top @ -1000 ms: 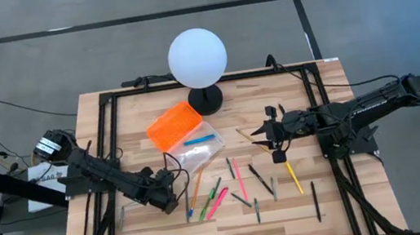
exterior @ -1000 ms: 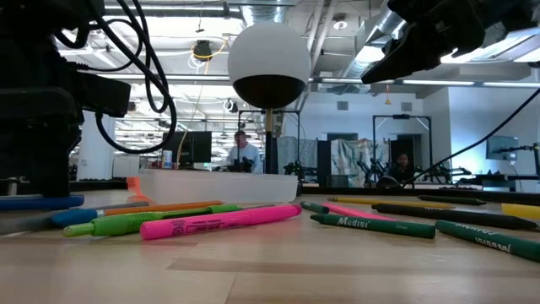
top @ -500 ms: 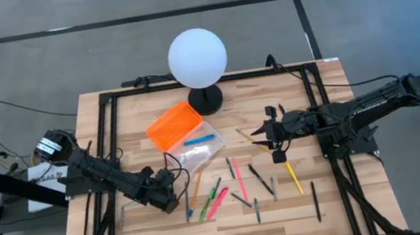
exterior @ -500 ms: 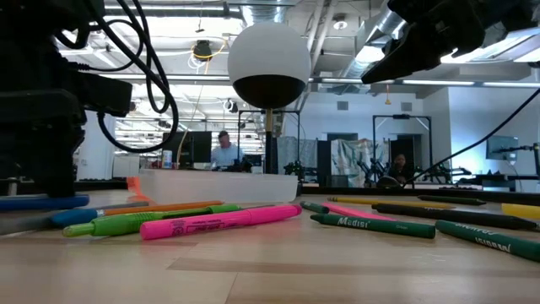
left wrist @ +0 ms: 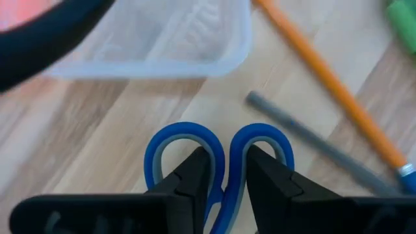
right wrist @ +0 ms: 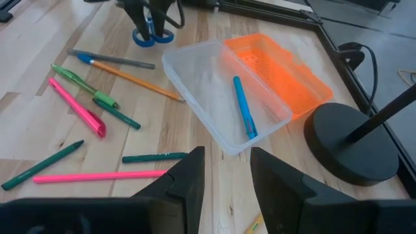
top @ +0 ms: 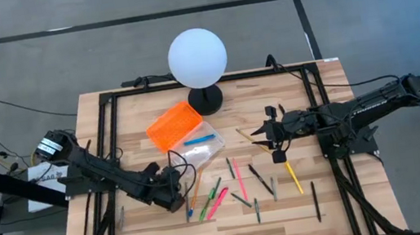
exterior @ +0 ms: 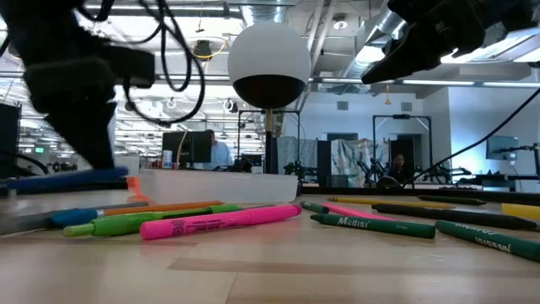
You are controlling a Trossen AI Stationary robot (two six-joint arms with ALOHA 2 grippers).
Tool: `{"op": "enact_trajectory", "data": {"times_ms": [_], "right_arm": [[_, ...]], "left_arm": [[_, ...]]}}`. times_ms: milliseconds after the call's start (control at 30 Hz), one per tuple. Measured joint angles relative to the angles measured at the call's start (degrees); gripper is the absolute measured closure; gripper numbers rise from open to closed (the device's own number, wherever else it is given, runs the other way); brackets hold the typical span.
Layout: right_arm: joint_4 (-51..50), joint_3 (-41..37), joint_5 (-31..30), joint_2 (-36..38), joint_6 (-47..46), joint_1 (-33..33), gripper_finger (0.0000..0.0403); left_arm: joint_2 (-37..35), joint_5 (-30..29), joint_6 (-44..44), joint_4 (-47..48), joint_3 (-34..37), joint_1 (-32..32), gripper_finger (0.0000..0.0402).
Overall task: Pick & place school supplies into a supply box
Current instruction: Put the blue scissors into the orange supply box
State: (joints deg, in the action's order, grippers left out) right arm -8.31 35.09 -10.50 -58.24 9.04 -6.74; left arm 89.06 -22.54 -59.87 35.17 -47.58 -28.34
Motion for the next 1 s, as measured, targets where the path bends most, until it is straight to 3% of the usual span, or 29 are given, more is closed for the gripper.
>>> {"op": "enact_trajectory", "data": {"times_ms": [233,367,600,867,1000], "right_arm": [[-0.25,0.0,0.0,0.0,-0.02,0.0,0.0285],[-0.25,0.0,0.0,0.0,-0.02,0.0,0.0285],[-0.25,0.0,0.0,0.0,-0.02,0.0,0.0285],[-1.03,0.0,0.02,0.0,-0.02,0.0,0.0285],[-1.49,0.0,0.02,0.0,-0.02,0.0,0.0285]], "left_arm": [[-0.11,-2.02,2.69,4.27,-5.2,0.3,0.0324],[-0.13,-6.45,5.05,6.34,-8.05,2.57,0.0324],[-0.15,-14.25,14.02,0.82,-11.15,9.91,0.0324],[-0.17,-10.72,26.87,-13.71,-11.16,18.85,0.0324],[-0.16,-6.24,32.06,-20.19,-11.16,22.36,0.0324]]}}
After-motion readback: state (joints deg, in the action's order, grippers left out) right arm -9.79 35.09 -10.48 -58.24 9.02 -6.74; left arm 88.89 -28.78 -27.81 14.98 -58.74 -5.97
